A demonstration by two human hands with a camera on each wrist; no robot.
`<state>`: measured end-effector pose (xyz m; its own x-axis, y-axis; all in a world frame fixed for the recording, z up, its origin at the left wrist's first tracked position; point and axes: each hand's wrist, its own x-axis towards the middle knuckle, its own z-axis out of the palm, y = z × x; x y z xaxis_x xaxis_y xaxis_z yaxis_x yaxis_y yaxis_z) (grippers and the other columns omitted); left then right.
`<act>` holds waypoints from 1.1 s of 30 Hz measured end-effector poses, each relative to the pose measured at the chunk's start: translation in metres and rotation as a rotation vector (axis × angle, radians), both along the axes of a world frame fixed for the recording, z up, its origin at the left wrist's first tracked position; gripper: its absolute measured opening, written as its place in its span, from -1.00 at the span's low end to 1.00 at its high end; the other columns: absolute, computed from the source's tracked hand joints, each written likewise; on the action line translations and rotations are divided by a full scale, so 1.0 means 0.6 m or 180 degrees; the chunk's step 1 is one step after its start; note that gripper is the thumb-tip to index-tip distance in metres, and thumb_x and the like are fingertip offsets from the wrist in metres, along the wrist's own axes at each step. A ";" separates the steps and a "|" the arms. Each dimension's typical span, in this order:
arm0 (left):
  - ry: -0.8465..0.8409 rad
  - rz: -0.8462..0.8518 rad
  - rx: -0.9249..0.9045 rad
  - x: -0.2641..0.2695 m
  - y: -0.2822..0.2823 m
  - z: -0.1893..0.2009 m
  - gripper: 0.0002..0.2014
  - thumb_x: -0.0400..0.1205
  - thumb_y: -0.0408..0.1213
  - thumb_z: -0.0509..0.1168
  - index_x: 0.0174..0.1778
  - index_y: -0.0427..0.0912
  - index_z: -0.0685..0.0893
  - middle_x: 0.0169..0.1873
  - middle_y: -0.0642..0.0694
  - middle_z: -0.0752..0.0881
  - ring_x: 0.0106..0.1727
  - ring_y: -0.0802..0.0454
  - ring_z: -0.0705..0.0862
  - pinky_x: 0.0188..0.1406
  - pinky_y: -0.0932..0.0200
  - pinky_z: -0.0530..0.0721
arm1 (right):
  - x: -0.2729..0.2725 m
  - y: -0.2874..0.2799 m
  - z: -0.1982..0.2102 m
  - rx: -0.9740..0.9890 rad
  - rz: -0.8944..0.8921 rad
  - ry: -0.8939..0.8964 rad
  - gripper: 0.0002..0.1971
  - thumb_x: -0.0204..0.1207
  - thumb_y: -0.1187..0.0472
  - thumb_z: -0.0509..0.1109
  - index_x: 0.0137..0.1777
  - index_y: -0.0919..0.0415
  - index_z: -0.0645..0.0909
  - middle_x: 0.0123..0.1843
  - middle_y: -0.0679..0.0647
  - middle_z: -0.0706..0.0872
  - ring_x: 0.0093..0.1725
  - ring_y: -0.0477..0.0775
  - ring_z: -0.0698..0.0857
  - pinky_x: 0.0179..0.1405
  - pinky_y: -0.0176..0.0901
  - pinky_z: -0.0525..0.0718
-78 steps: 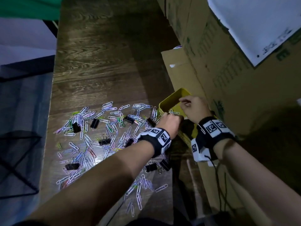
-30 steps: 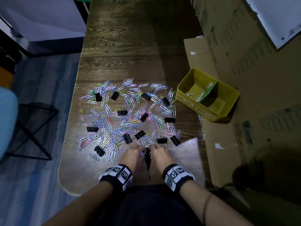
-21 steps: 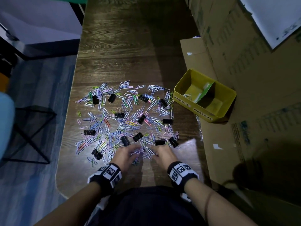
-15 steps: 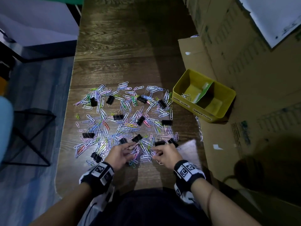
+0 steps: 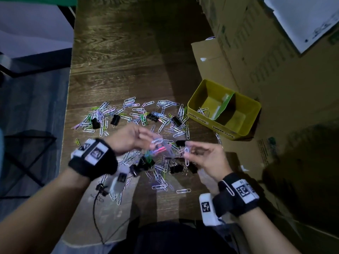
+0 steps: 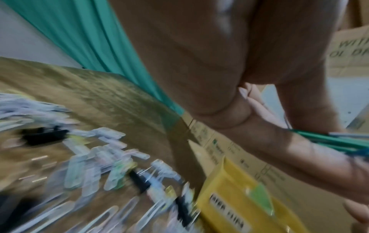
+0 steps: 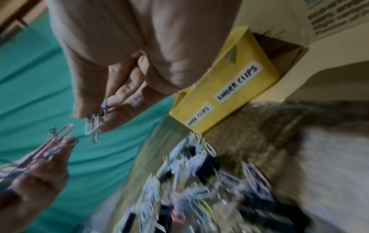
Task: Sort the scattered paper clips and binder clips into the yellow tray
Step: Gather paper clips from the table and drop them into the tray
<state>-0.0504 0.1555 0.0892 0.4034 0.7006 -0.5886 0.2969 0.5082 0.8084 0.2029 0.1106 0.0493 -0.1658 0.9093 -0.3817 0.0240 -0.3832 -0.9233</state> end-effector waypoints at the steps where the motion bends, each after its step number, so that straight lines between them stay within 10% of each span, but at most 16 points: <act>1: -0.0122 -0.0013 0.0091 0.014 0.028 0.012 -0.70 0.30 -0.45 0.44 -0.04 -0.28 0.74 -0.30 -0.10 0.82 -0.32 0.07 0.75 -0.29 0.29 0.69 | 0.007 0.012 0.014 0.0086 -0.0066 0.0026 -0.65 0.27 0.49 0.55 0.00 0.15 0.74 -0.20 -0.10 0.84 -0.17 -0.14 0.75 -0.13 -0.36 0.71; 9: -0.0550 0.0553 0.0354 0.177 0.217 0.020 -0.82 0.45 -0.56 0.40 -0.05 -0.33 0.71 -0.39 -0.10 0.80 -0.41 0.12 0.75 -0.44 0.33 0.68 | 0.047 0.113 0.109 0.0873 -0.0803 -0.0115 -0.62 0.17 0.23 0.59 0.03 0.16 0.70 -0.21 -0.23 0.82 -0.16 -0.22 0.75 0.04 -0.26 0.72; 12: 0.0135 0.0674 0.0630 0.233 0.248 -0.034 -0.81 0.46 -0.52 0.43 -0.01 -0.37 0.73 -0.35 -0.17 0.75 -0.46 0.11 0.70 -0.54 0.31 0.67 | 0.061 0.149 0.123 0.0974 -0.1178 -0.0186 -0.63 0.29 0.44 0.55 0.10 0.22 0.67 -0.22 -0.21 0.81 -0.16 -0.24 0.77 -0.02 -0.30 0.73; 17: 0.1630 -0.0487 0.1129 0.255 0.256 -0.108 -0.82 0.50 -0.28 0.38 -0.03 0.04 0.77 -0.03 -0.08 0.79 -0.03 -0.01 0.73 0.03 0.20 0.69 | 0.065 0.210 0.101 0.0882 -0.1119 -0.0657 -0.60 0.31 0.44 0.56 0.16 0.28 0.66 -0.12 0.01 0.76 -0.22 -0.26 0.74 -0.13 -0.40 0.71; 24: 0.0054 0.1356 0.1154 0.195 0.161 -0.066 -0.79 0.63 -0.52 0.18 -0.15 -0.19 0.67 -0.32 -0.11 0.72 -0.44 0.10 0.68 -0.51 0.26 0.64 | 0.045 0.266 0.006 0.0219 -0.0501 -0.1545 -0.66 0.32 0.38 0.57 0.11 0.21 0.69 -0.04 0.07 0.78 -0.02 -0.01 0.76 0.04 -0.17 0.73; 28: 0.1327 -0.0432 0.1466 0.137 0.057 -0.088 -0.89 0.60 -0.27 0.31 0.01 -0.06 0.69 -0.11 0.03 0.72 -0.22 0.03 0.70 -0.21 0.10 0.74 | 0.027 0.253 0.005 0.0385 0.0107 -0.2005 -0.59 0.38 0.26 0.55 0.25 0.11 0.65 0.17 -0.09 0.69 0.16 -0.12 0.65 0.24 -0.17 0.58; 33: 0.2005 -0.1571 0.1958 0.116 -0.048 -0.160 -0.63 0.49 0.04 0.39 0.16 -0.01 0.62 0.06 -0.02 0.65 0.06 0.05 0.62 0.13 0.09 0.57 | 0.011 0.154 0.016 0.0703 0.0439 -0.1098 -0.72 0.32 0.38 0.58 0.02 0.17 0.72 -0.14 0.03 0.75 -0.19 -0.06 0.69 -0.07 -0.23 0.66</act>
<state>0.0194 0.1267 -0.0069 0.4705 0.7930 -0.3870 0.8248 -0.2394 0.5122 0.2098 0.2030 0.0591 -0.1884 0.9536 -0.2348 0.3829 -0.1489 -0.9117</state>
